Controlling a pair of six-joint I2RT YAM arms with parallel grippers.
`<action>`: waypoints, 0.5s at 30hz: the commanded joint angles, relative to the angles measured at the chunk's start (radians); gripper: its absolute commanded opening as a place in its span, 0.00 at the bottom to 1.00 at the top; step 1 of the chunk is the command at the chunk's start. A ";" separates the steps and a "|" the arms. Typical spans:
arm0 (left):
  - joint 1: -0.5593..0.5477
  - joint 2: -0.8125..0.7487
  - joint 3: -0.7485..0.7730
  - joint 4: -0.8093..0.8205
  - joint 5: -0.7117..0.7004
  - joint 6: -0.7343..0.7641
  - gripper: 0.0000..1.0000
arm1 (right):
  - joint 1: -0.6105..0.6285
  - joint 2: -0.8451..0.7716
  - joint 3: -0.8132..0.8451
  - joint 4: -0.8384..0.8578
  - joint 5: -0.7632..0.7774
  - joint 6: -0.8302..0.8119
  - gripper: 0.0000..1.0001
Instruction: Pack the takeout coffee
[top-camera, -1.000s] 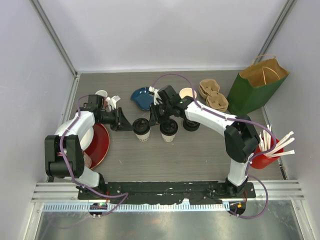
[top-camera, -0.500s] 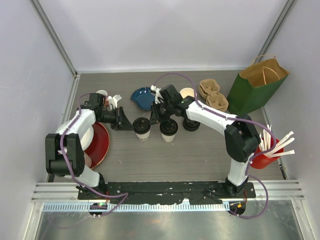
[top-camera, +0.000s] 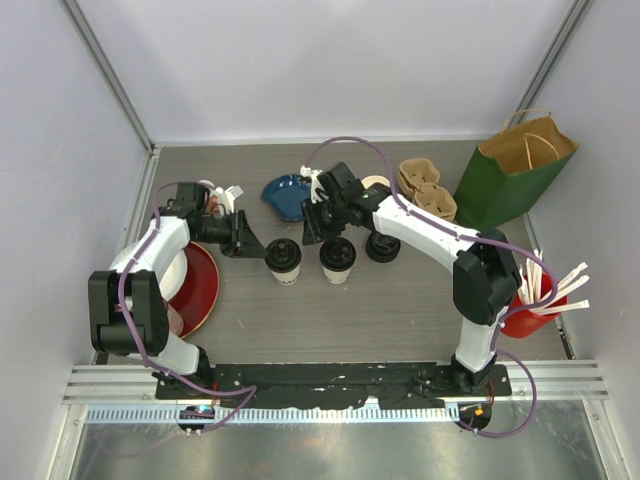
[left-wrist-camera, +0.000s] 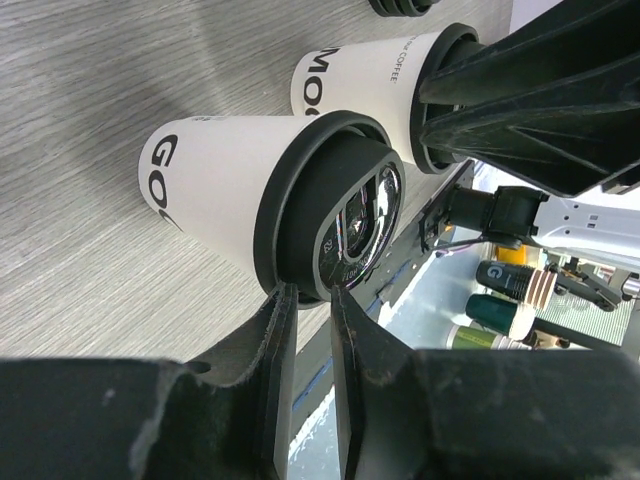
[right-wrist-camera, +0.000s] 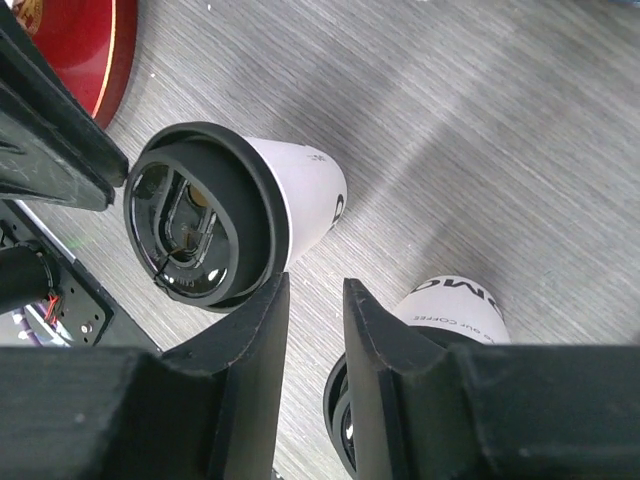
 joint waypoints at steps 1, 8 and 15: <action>-0.005 -0.024 0.037 -0.007 0.001 0.013 0.24 | 0.024 -0.033 0.085 -0.009 0.017 -0.050 0.36; -0.005 -0.028 0.075 -0.010 -0.037 0.034 0.30 | 0.098 -0.014 0.114 0.005 0.054 -0.136 0.54; -0.055 -0.008 0.147 -0.003 -0.139 0.059 0.34 | 0.098 0.042 0.117 0.029 0.089 -0.152 0.45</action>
